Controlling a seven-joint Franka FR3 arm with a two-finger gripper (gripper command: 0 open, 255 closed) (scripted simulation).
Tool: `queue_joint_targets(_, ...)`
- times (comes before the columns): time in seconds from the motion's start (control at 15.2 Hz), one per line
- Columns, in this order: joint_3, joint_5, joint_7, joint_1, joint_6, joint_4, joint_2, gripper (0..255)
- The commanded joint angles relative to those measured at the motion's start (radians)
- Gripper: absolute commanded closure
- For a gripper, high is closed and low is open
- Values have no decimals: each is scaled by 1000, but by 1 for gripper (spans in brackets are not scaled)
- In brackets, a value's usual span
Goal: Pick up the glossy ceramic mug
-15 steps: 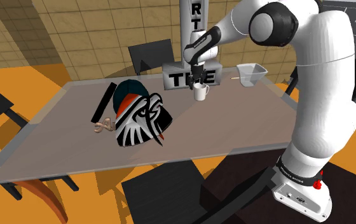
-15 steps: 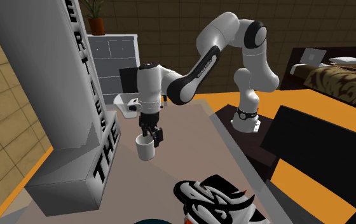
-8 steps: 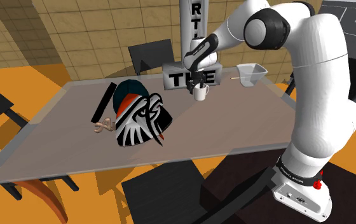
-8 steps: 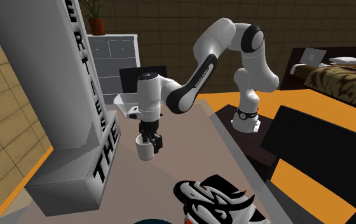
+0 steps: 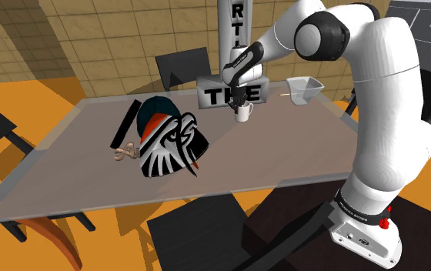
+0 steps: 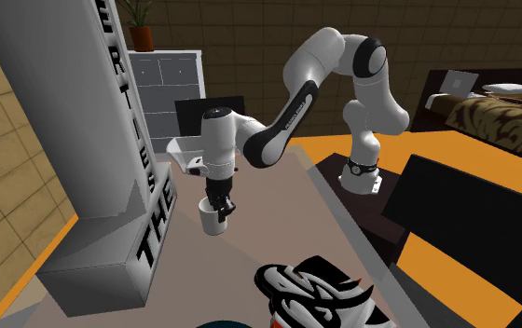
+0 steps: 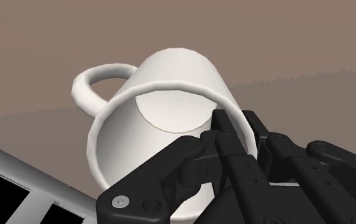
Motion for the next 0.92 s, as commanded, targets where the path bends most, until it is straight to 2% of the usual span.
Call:
queue_joint_targets(0.0,0,0,0,0,0,0,0,255)
queue_joint_targets(0.13,0,0,-1,-1,2,-2,0,255)
queue_joint_targets(0.86,-8,-12,3,5,-112,30,-82,255)
